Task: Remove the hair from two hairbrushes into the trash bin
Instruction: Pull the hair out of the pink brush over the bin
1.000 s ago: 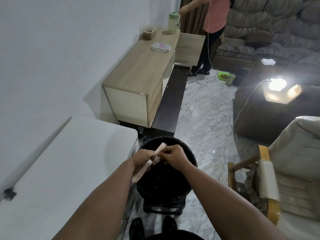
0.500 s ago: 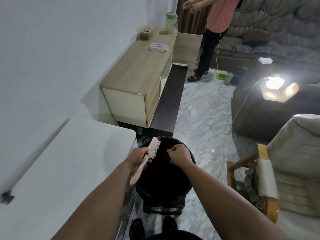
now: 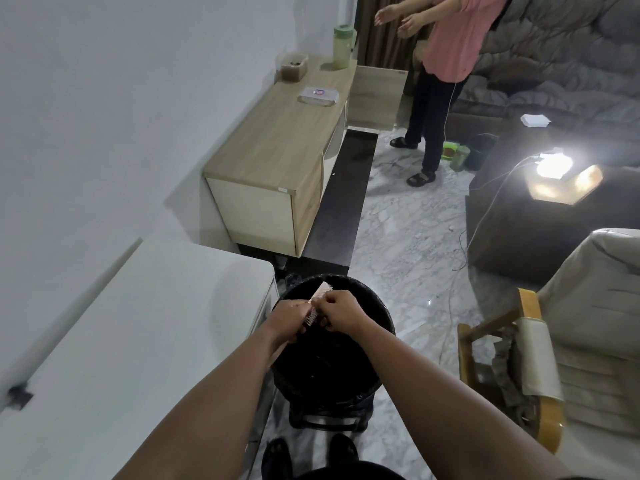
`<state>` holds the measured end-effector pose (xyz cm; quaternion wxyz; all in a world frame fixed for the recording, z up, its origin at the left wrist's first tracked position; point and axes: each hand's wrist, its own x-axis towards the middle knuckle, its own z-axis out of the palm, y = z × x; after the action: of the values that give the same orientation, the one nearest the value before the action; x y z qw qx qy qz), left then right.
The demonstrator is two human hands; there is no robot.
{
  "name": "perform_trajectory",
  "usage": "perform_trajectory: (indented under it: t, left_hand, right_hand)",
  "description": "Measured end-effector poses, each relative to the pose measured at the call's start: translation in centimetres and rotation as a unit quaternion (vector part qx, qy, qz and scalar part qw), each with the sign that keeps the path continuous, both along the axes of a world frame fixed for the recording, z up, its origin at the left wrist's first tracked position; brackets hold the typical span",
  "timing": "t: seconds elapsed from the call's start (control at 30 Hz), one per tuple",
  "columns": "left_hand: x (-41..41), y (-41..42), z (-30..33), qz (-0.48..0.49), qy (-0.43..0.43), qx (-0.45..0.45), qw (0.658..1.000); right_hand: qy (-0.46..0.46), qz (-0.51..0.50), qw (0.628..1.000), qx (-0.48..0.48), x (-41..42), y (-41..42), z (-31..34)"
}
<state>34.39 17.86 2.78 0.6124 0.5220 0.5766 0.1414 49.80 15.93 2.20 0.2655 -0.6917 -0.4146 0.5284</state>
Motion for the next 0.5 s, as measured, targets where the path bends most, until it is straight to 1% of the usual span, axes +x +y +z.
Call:
perform_trajectory:
  t: [0.07,0.1,0.13,0.2,0.23,0.27,0.33,0.37,0.4,0.47,0.5]
  left_hand:
    - [-0.8,0.5,-0.4,-0.009,0.017,0.017,1.000]
    - [-1.4,0.7,-0.6,-0.002,0.024,0.023,0.999]
    - [-2.0,1.0,-0.9,0.011,0.028,0.023,0.999]
    - [-3.1,1.5,-1.1,0.042,0.025,0.008,0.999]
    - [-3.4,1.7,-1.1,0.056,0.020,-0.005,0.998]
    - [-3.4,1.9,-0.9,0.069,0.014,-0.018,0.997]
    - [-2.6,1.8,-0.6,0.083,0.000,-0.033,0.996]
    - [-2.0,1.7,-0.6,0.087,-0.008,-0.038,0.995]
    - [-1.6,1.6,-0.6,0.089,-0.013,-0.043,0.995]
    - [-0.9,1.3,-0.9,0.081,-0.021,-0.045,0.995]
    - [-0.7,1.2,-1.0,0.074,-0.024,-0.044,0.996]
  right_hand:
    - [0.049,-0.031,0.998,-0.017,1.3,-0.2,0.1]
    - [0.049,-0.058,0.997,-0.027,2.3,-0.4,-0.1]
    - [0.033,-0.087,0.995,-0.042,3.7,-0.5,-0.3]
    - [-0.051,-0.106,0.990,-0.073,6.6,-0.6,-1.2]
    - [-0.095,-0.091,0.987,-0.093,7.5,-0.7,-1.4]
    - [-0.119,-0.072,0.984,-0.114,8.0,-0.8,-1.4]
    - [-0.129,-0.024,0.981,-0.144,7.3,-1.0,-1.1]
    - [-0.129,-0.007,0.983,-0.127,6.5,-1.0,-0.9]
    - [-0.133,-0.003,0.988,-0.082,5.6,-0.9,-0.6]
    - [-0.114,-0.036,0.993,0.019,3.4,-0.6,0.1]
    - [-0.092,-0.056,0.993,0.046,2.4,-0.4,0.3]
